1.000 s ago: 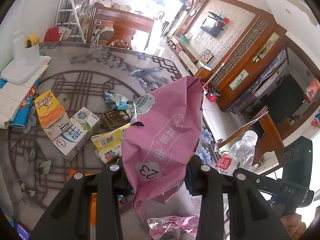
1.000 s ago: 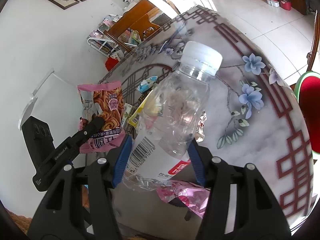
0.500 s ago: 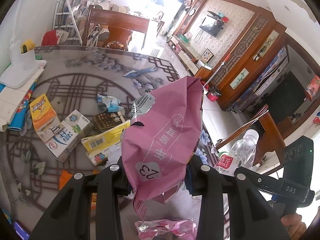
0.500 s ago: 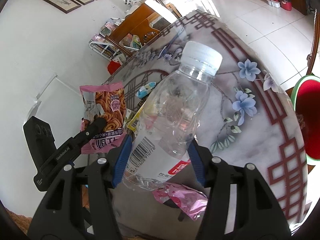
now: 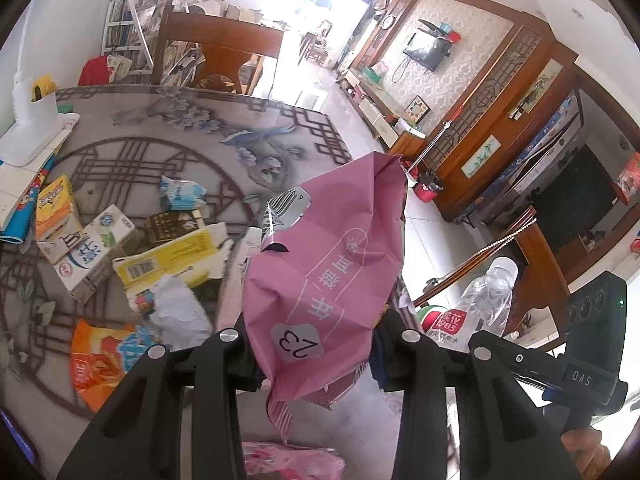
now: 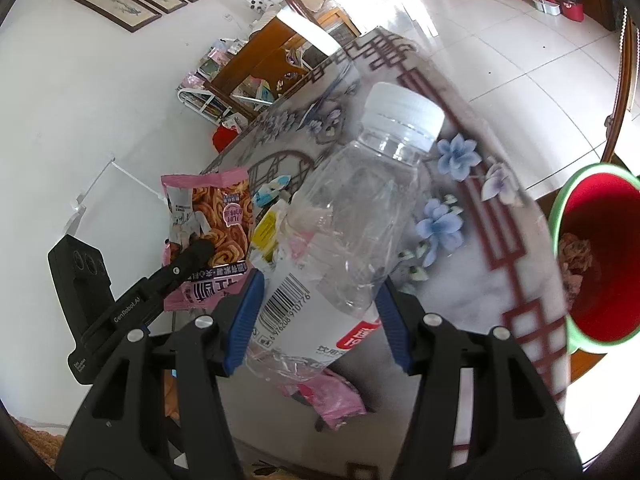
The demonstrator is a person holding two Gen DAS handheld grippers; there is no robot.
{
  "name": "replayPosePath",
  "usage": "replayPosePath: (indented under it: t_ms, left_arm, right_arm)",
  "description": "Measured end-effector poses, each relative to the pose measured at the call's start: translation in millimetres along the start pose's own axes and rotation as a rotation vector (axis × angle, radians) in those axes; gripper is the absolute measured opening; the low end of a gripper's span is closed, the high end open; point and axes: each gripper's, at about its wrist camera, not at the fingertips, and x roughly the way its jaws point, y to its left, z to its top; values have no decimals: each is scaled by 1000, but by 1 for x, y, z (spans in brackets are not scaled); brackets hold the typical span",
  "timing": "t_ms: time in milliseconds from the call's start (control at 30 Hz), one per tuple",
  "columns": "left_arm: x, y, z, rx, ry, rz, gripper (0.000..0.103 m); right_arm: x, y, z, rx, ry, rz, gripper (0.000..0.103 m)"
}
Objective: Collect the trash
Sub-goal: 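Lift the pink bag and plastic bottle off the rug, then carry pink bag and bottle to the red bucket and release both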
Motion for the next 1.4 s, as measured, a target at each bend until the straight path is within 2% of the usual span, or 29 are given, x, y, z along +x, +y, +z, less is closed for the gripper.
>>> replayPosePath:
  t_ms: [500,633,867,1100,1267,1333,1367,1400]
  left_arm:
    - [31,-61,-12,23,40,9,36]
    - [49,-84,-17,47,79,-35,36]
    - [92,-139,-29,126,176,-112,36]
    - [141,-204,-44,222,279,-179,37]
    - [161,-239,-53,280,320,-215,45]
    - [162,-249,-55,304,311,-230,58]
    - [162,-253,-56,313,303,-236,62]
    - [161,-255,-56,316,294,-234,72]
  right_arm:
    - [-41,-68,25,46,-25,-24,55]
    - [-54,-87,31,80,-53,-49,55]
    - [-97,-135,31,141,-131,-155,55]
    - [-124,-189,17,229,-154,-270,55]
    - [-131,-208,11,254,-157,-328,55]
    - [-132,-213,10,258,-157,-339,56]
    - [-131,-217,11,261,-155,-351,60]
    - [-134,-221,9,263,-156,-361,66]
